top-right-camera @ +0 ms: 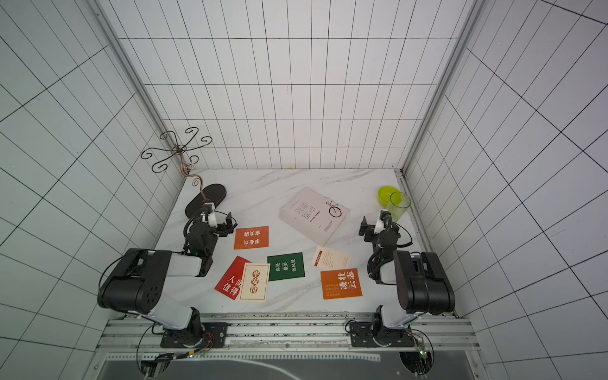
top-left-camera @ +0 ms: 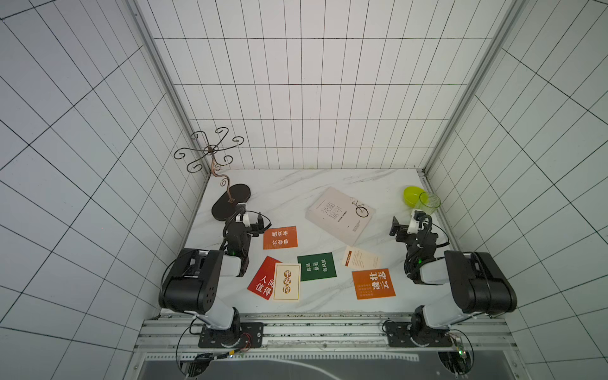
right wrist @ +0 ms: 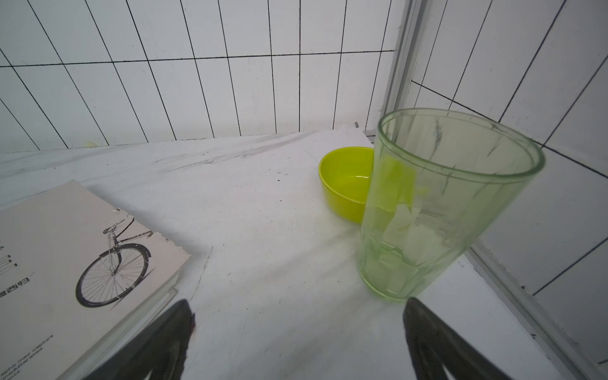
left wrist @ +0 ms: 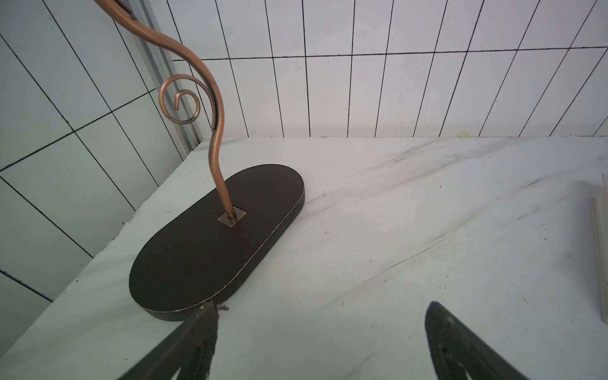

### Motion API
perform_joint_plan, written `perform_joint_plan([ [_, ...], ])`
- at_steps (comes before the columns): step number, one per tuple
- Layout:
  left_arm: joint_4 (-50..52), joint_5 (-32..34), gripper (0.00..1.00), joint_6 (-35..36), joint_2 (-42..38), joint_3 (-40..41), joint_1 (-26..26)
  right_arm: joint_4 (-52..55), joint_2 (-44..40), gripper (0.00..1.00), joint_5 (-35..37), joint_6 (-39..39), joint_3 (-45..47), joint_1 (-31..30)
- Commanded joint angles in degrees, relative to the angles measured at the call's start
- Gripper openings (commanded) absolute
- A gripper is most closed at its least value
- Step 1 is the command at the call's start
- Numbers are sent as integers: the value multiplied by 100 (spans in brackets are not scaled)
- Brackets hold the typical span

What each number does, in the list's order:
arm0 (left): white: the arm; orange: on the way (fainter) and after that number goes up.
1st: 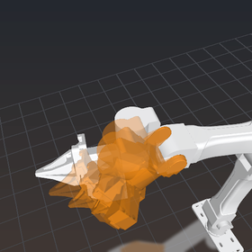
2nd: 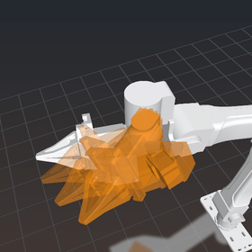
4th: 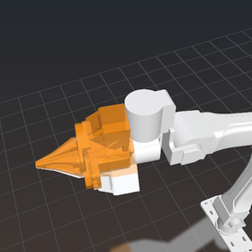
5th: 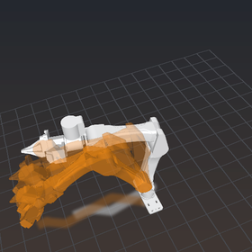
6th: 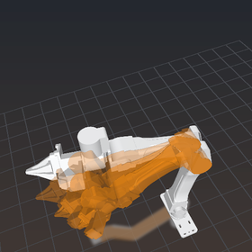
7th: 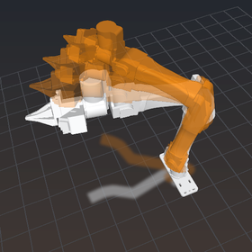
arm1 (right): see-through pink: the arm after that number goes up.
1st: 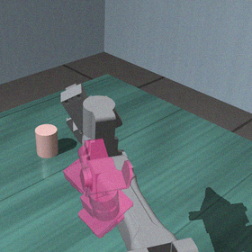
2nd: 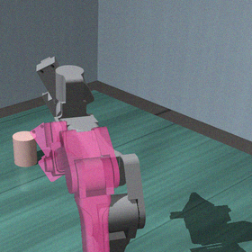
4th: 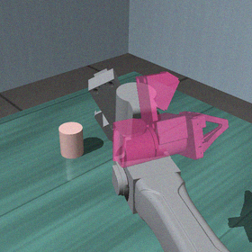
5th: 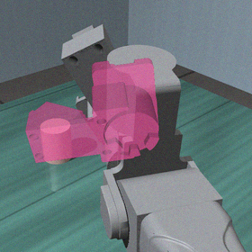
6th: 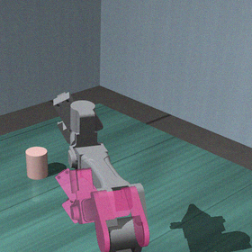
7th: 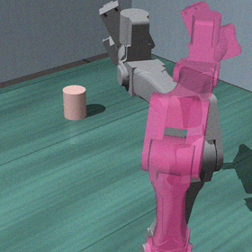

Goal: Place the photos into the photo albums
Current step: Adjust the photo album at the center of the board.

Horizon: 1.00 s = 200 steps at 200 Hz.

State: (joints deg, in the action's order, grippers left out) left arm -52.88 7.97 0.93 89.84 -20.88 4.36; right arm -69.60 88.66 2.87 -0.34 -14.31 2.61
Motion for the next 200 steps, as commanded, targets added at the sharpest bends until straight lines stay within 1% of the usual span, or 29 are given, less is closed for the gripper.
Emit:
perform_joint_plan([
  [1, -119, 62, 98, 13, -55, -39, 7, -242, 2, 99, 47, 51, -28, -30],
  [160, -117, 45, 98, 29, -55, -39, 12, -247, 3, 99, 47, 44, -28, -24],
  [200, -116, 46, 98, 29, -38, -58, 11, -226, 11, 99, -98, 25, -41, 46],
])
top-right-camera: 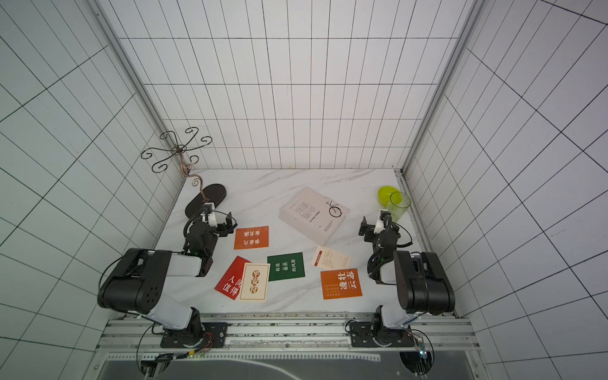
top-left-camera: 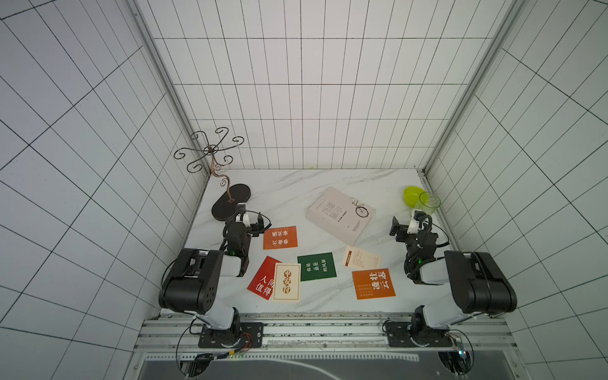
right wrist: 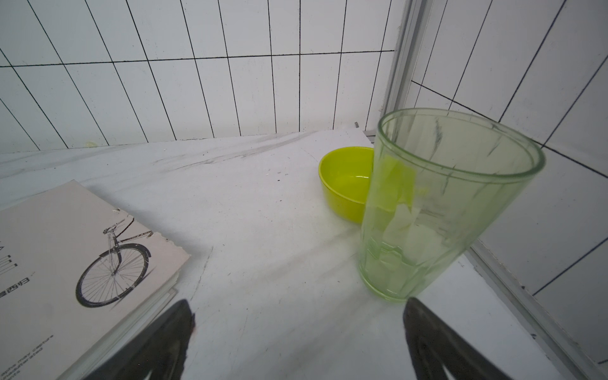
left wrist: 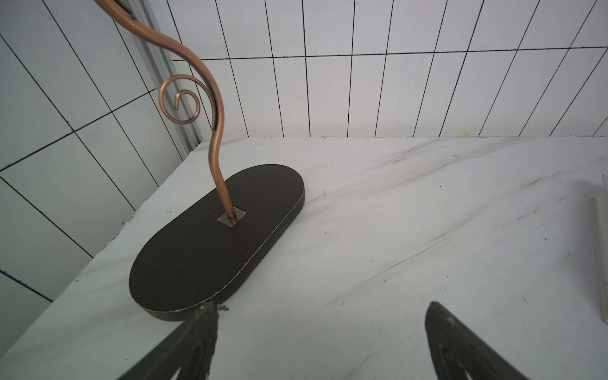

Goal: Place the photos into the photo albums
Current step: Adjust the photo album at the center of the board.

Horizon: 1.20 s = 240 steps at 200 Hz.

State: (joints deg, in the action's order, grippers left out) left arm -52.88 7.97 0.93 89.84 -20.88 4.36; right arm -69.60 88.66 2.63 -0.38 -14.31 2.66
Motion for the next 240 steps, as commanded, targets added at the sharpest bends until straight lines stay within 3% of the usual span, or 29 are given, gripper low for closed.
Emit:
perform_joint_plan([
  [1, -117, 47, 98, 25, -42, -62, 12, -228, 11, 99, -76, 29, -44, 42],
  [31, -108, 55, 98, 10, -47, -52, 11, -228, 2, 99, -79, 38, -37, 49],
  [51, -147, 44, 93, 21, -72, -39, 12, -246, -28, 88, -35, 1, -34, 43],
  [63, -312, 26, 90, 85, -102, -72, 12, 334, -165, 87, 17, -27, -241, 46],
  [95, 1730, 391, 88, -15, -780, -839, 79, 2231, -444, 82, 27, -38, -1206, 33],
  [112, 2104, 801, 88, -275, -1071, -1035, 206, 2917, -594, 82, 95, -265, -1598, 33],
  [137, 2132, 558, 87, -448, -1403, -1181, 384, 3273, -757, 79, -306, -595, -1948, -19],
  [174, 3673, -17, 81, -1329, -1652, -2019, 716, 4734, -526, 78, -740, -858, -3161, -300],
  [240, 5850, -996, 79, -2080, -1870, -3304, 2139, 6636, 169, 80, -1415, -1208, -5085, -736],
])
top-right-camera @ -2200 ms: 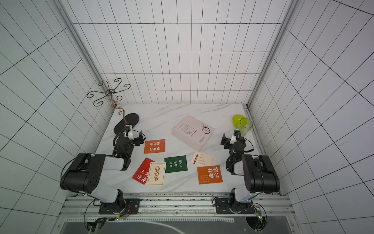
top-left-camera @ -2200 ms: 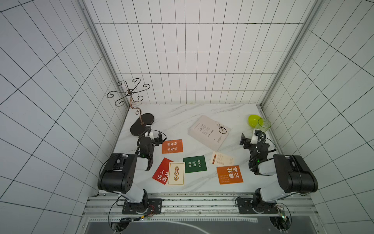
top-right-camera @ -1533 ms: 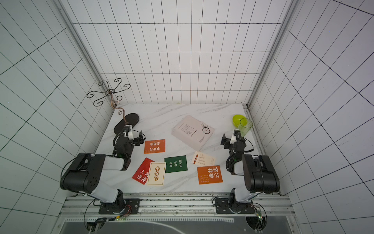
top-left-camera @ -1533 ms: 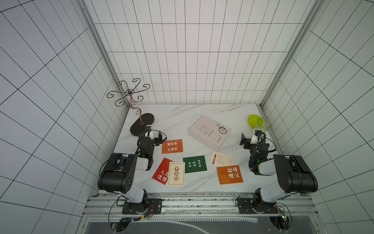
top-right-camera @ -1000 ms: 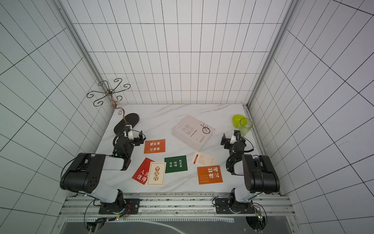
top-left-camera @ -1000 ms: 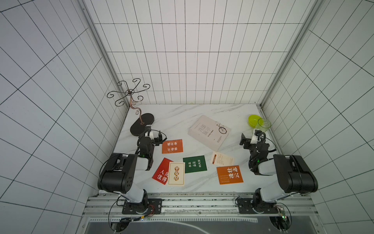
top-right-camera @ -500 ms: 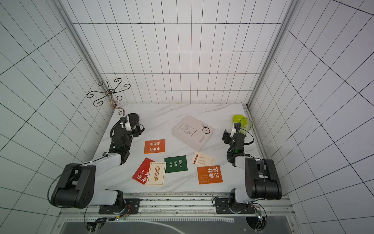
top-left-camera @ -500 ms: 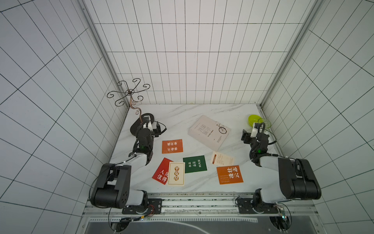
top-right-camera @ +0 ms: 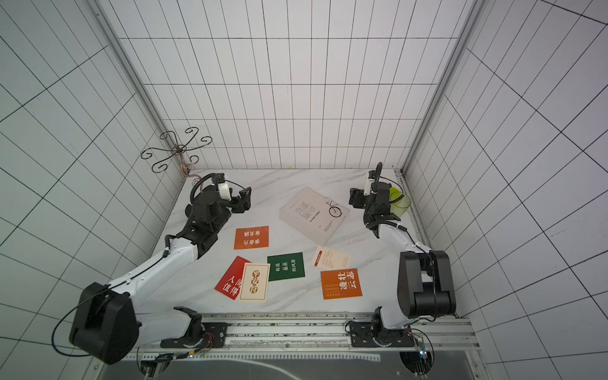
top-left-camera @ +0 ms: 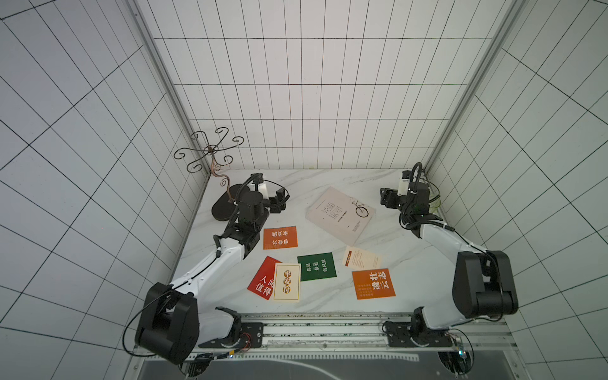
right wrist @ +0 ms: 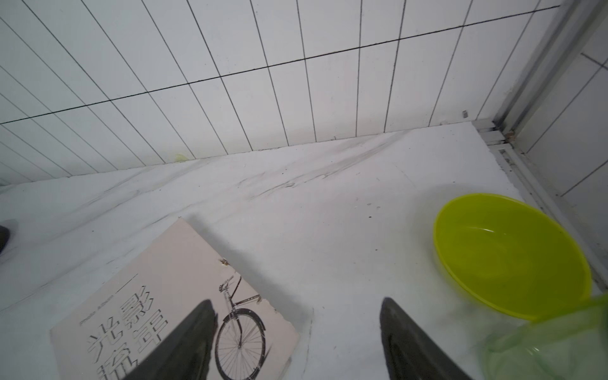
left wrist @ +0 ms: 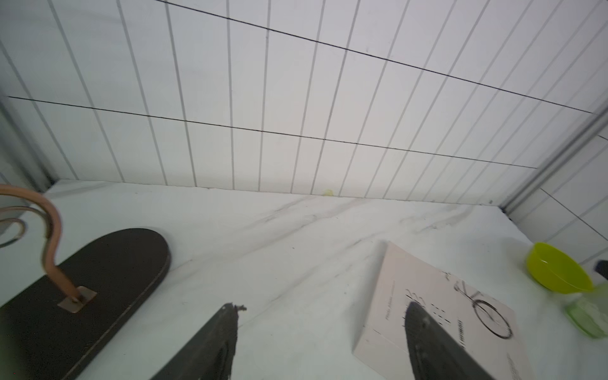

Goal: Place the photos into the photo albums
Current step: Adjust the photo album at the center of the board.

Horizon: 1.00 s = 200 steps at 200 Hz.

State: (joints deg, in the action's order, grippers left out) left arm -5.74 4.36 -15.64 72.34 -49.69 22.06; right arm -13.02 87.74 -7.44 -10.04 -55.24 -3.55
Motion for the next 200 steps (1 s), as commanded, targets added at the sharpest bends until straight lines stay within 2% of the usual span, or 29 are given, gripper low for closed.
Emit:
perform_joint_plan([
  [1, 1176, -659, 79, -427, -112, -443, 386, 994, 274, 80, -420, -243, -1016, -117],
  [22, 1767, -1059, 78, -427, -42, -724, 742, 1459, 575, 82, -581, -257, -1591, -203],
  [61, 2265, -1245, 78, -296, 13, -801, 1155, 1854, 771, 82, -758, -406, -2180, -299],
  [149, 2485, -1665, 78, -311, 751, -1328, 1204, 2401, 760, 82, -974, -431, -2368, -363],
  [200, 2601, -1666, 78, -192, 987, -1500, 1199, 2375, 1230, 81, -1075, -598, -2795, -501],
])
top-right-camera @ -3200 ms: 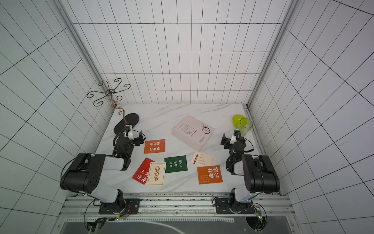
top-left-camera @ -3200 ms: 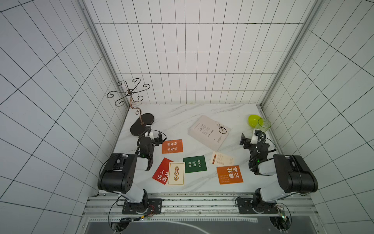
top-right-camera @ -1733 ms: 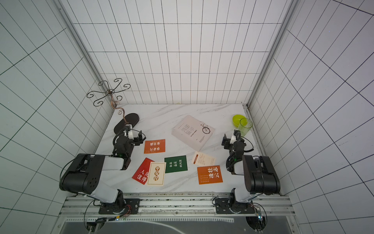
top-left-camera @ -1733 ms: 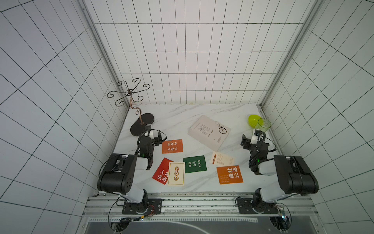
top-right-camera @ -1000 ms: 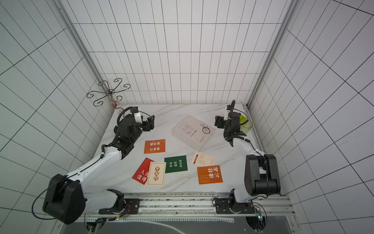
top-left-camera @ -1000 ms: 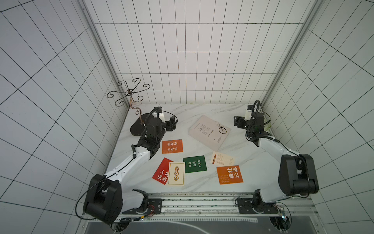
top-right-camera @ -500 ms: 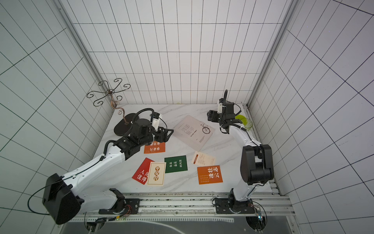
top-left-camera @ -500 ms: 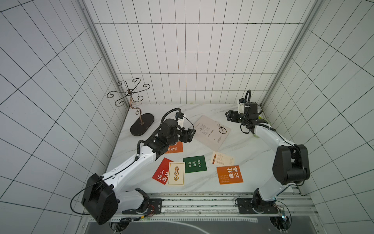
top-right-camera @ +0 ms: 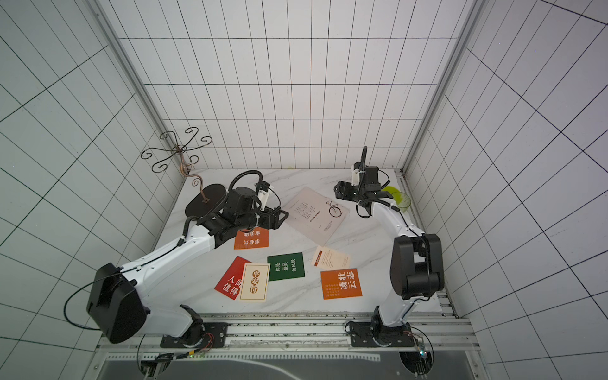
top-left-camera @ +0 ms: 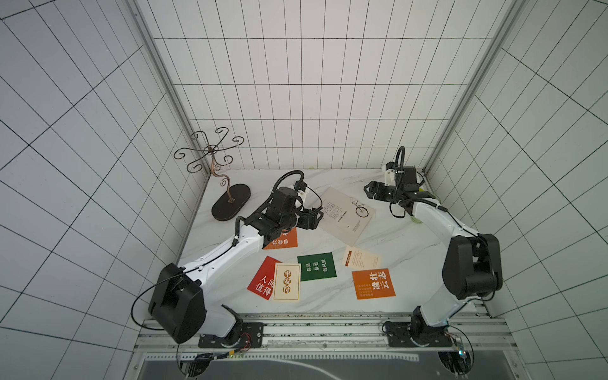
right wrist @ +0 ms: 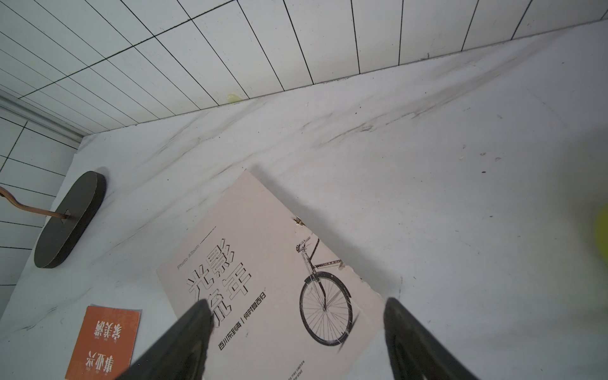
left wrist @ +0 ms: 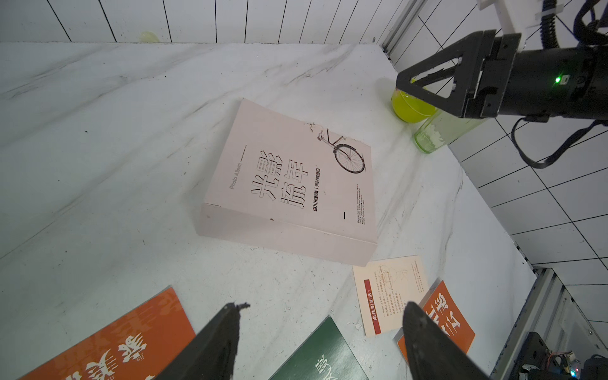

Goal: Place the photos into the photo albums
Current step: Adjust the photo album at the center of the board.

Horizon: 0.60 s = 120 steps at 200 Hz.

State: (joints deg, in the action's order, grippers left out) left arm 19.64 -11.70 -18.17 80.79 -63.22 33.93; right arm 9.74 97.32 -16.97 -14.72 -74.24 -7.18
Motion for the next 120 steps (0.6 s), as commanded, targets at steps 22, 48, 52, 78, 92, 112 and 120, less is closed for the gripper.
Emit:
perform_joint_plan([
  [22, 5, -143, 79, -12, 322, -215, 14, 291, 500, 81, -256, -202, -1276, -228],
  [48, -18, -157, 79, -188, 527, -342, 17, 557, 598, 82, -109, -69, -1563, -354],
  [52, -33, -152, 79, -217, 548, -348, 17, 564, 596, 82, -70, -54, -1567, -364],
  [78, -63, -240, 79, -335, 665, -428, 15, 734, 644, 83, -90, -2, -1644, -384],
  [92, -93, -262, 79, -358, 700, -403, 14, 844, 654, 83, -87, 75, -1666, -389],
  [112, -109, -37, 80, -466, 762, -368, 16, 1061, 625, 83, -19, 215, -1665, -398],
  [120, -109, 71, 81, -525, 779, -366, 12, 1081, 606, 83, 7, 270, -1633, -397],
])
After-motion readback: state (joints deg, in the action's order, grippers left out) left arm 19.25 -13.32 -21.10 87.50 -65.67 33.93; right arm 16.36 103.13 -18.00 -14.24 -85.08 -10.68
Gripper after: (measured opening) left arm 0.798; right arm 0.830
